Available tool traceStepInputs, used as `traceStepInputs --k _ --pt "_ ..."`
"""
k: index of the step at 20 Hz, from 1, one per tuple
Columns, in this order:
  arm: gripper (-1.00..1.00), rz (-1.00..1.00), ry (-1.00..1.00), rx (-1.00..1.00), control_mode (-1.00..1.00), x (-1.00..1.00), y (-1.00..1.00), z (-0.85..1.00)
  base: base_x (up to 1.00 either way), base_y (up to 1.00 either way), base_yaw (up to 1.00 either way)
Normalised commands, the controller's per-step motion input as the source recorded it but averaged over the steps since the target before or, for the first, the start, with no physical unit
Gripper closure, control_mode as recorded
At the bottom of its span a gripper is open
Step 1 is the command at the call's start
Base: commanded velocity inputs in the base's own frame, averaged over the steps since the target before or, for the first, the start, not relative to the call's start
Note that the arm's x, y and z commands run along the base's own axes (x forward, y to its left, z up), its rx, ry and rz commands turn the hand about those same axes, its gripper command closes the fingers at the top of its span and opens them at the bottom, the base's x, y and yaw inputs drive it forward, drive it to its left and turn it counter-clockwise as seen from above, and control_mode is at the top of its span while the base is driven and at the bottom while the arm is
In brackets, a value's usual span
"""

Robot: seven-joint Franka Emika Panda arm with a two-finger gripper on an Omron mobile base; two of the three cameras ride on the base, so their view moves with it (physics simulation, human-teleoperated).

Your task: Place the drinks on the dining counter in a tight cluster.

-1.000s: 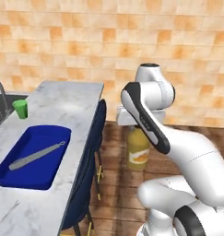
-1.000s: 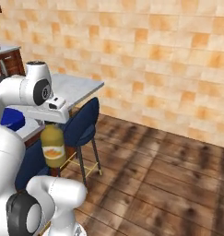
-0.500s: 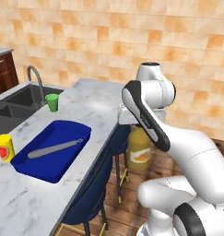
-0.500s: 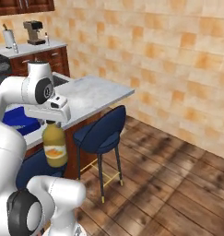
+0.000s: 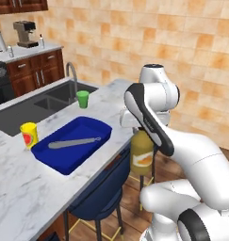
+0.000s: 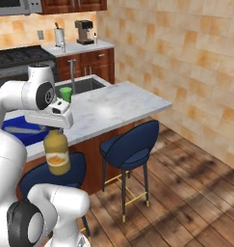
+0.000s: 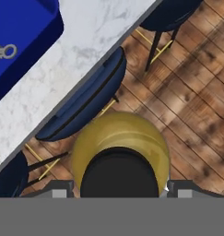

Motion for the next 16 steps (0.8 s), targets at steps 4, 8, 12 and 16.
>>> traceStepInputs --k 4,8,12,16 --pt "1.00 0.00 0.00 0.00 1.00 0.00 0.00 0.00 0.00 -0.44 0.13" --pt "1.00 0.00 0.00 0.00 1.00 0.00 0.00 0.00 0.06 -0.14 0.00" --pt "1.00 0.00 0.00 0.00 1.00 0.00 0.00 0.00 0.02 -0.04 0.00" --pt "1.00 0.00 0.00 0.00 1.00 0.00 0.00 0.00 0.00 0.00 0.00"
